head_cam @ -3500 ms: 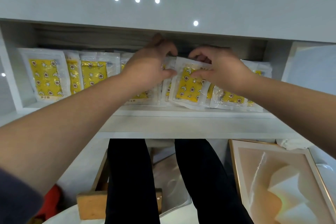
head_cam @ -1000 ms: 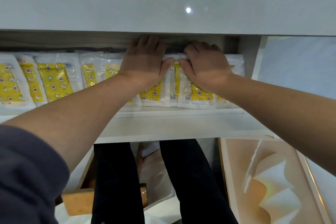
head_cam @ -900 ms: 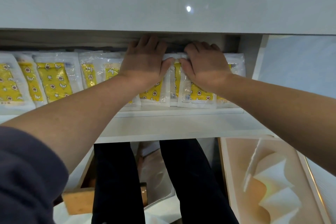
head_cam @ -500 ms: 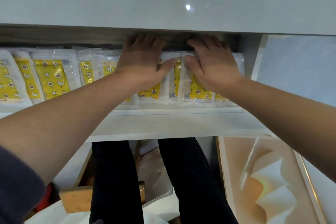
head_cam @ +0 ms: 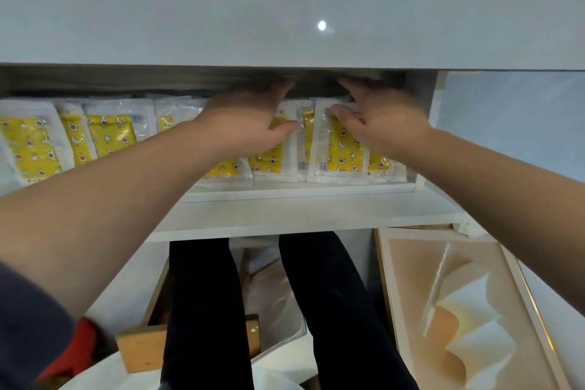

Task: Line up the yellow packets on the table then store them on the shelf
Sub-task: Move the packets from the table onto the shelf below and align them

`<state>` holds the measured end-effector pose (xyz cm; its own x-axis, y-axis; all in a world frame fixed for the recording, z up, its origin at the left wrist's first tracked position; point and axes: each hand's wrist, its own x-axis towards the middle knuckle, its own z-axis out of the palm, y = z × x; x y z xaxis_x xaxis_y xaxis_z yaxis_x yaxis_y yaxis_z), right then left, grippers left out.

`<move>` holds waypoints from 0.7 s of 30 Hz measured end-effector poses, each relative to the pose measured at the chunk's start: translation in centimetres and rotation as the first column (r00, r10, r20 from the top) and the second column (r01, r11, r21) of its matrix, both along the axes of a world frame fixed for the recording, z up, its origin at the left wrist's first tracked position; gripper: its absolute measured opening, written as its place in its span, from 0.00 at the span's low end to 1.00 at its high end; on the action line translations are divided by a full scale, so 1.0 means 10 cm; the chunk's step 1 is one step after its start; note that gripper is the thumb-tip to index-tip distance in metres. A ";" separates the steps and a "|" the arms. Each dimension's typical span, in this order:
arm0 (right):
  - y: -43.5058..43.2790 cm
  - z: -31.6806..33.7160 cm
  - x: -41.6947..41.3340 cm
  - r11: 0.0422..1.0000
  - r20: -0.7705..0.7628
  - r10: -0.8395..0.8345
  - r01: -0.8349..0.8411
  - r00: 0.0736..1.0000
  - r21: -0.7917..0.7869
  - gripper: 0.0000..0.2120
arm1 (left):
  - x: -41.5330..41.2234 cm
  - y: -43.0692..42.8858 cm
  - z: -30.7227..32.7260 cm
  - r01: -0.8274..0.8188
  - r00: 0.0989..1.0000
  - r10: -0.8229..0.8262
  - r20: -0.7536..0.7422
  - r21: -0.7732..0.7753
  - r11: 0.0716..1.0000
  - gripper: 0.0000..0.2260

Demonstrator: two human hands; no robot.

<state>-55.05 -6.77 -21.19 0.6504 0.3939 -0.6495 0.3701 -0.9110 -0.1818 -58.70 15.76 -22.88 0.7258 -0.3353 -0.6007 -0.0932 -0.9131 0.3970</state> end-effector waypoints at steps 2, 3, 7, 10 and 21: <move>0.23 0.05 0.00 0.999 -0.027 0.032 -0.031 0.999 0.043 0.28 | -0.02 0.24 0.04 -0.002 1.000 0.002 0.021 0.007 1.000 0.32; 0.37 0.06 0.00 0.996 -0.043 0.049 -0.046 0.998 0.071 0.28 | -0.04 0.38 0.07 0.010 0.999 -0.011 0.031 0.028 1.000 0.33; 1.00 -0.02 -0.07 0.991 -0.159 0.056 -0.034 0.986 0.132 0.28 | -0.09 0.98 0.14 0.040 0.998 -0.045 0.042 0.111 0.993 0.33; 1.35 -0.03 -0.12 0.989 -0.217 0.045 -0.013 0.975 0.145 0.27 | -0.16 1.30 0.16 0.053 0.997 -0.042 -0.069 0.165 0.985 0.32; 1.80 -0.04 -0.20 0.994 -0.163 0.075 -0.061 0.984 0.091 0.26 | -0.20 1.46 0.09 0.044 0.999 -0.042 -0.028 0.096 0.994 0.22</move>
<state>-57.08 11.25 -21.58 0.5063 0.4920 -0.7082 0.3893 -0.8632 -0.3214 -60.69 30.34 -22.00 0.6960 -0.3053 -0.6499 -0.1242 -0.9426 0.3098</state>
